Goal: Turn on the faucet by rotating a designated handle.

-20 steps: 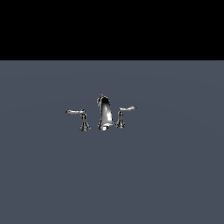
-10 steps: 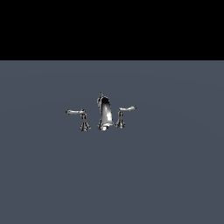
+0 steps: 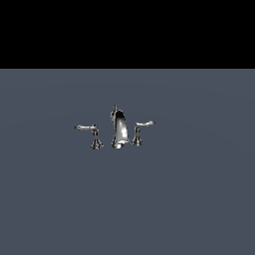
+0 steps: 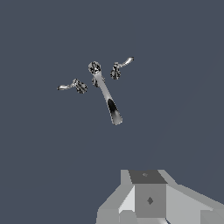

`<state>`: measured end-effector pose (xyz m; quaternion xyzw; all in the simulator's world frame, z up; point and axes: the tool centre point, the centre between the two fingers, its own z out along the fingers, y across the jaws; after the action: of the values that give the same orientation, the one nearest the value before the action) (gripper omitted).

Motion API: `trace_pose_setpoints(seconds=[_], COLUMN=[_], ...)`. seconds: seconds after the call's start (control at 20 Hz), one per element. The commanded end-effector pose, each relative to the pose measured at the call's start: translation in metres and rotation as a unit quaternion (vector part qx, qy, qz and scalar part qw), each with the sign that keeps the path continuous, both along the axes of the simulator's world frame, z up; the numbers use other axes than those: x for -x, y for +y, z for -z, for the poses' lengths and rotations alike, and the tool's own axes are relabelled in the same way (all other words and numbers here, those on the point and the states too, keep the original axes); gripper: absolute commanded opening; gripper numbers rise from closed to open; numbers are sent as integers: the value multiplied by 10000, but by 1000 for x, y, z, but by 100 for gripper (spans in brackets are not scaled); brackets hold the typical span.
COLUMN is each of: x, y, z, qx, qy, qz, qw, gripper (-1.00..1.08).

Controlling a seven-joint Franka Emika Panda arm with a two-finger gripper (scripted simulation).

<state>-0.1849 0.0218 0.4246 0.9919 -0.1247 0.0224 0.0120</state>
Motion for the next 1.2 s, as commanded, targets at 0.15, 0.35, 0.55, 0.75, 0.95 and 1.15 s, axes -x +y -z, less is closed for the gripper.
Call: trace_pose_setpoints(seconds=[0.15, 0.35, 0.55, 0.75, 0.95, 1.15], x=[-35, -60, -84, -108, -131, -153], y=[6, 8, 8, 5, 0, -7], z=[39, 67, 94, 119, 145, 170], qx=[-40, -67, -93, -116, -136, -152], qy=[12, 21, 29, 37, 45, 52], qz=[668, 1142, 1590, 2021, 2442, 2860], qw=[9978, 9934, 9872, 9793, 9696, 9581], gripper=[-100, -100, -100, -100, -100, -100])
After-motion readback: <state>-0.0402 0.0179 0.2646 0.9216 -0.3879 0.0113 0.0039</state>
